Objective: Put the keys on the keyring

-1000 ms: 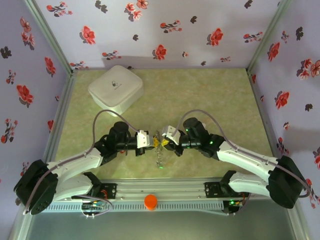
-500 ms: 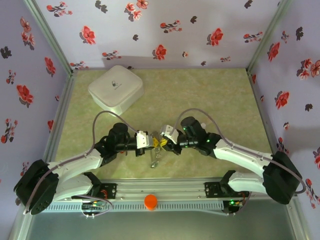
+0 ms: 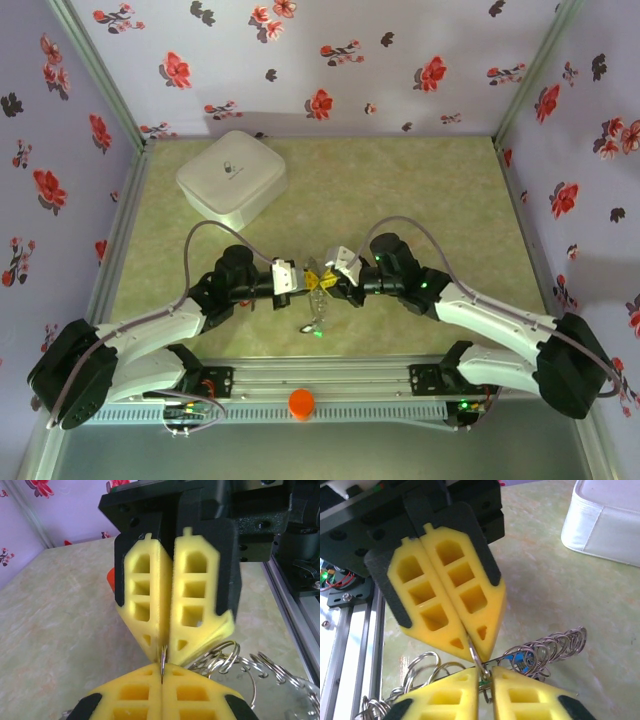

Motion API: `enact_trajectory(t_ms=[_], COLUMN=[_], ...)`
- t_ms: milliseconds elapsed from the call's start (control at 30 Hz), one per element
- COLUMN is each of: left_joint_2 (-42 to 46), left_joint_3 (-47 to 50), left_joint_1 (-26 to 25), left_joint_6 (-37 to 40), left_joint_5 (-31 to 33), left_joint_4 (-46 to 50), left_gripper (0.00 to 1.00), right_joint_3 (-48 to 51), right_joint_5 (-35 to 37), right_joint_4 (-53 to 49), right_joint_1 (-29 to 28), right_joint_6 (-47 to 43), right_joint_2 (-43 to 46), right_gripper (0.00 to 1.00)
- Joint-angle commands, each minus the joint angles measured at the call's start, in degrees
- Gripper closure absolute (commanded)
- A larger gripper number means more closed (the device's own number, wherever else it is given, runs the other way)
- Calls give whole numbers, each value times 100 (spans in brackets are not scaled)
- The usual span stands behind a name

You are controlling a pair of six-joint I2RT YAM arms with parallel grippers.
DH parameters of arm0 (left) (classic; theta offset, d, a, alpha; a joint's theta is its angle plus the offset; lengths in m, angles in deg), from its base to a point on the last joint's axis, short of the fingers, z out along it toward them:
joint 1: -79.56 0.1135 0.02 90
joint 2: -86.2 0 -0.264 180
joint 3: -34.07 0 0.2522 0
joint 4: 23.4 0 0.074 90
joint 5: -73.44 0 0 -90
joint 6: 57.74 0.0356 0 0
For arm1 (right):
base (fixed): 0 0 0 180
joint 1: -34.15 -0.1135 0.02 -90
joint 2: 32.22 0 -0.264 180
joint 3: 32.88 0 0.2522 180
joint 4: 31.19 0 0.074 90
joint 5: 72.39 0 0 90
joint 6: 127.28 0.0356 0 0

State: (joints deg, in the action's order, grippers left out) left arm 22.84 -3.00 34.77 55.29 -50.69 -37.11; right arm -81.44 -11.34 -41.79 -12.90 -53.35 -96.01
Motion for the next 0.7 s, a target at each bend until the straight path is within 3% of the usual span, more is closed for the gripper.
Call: enact_trajectory(t_ms=[0, 167, 267, 433, 667], left_joint_2=[51, 54, 56, -57, -299], left_joint_3=[28, 63, 16, -451, -600], left_joint_1=[-21, -20, -27, -105, -124], left_joint_6=[-75, -87, 11, 555, 565], left_joint_5=[-77, -17, 235, 285, 114], left_joint_4=[-426, -409, -133, 1138, 1196], left_gripper=[100, 98, 70, 69, 71], right_joint_3=[-16, -52, -192, -705, -1070], right_joint_5=[-177, -263, -166, 274, 544], right_joint_4=[276, 201, -163, -1490, -1924], right_joint_1=[42, 63, 52, -63, -281], right_joint_6=[78, 40, -136, -718, -986], right_joint_2=[-37, -54, -89, -237, -370], right_gripper=[92, 100, 100, 100, 100])
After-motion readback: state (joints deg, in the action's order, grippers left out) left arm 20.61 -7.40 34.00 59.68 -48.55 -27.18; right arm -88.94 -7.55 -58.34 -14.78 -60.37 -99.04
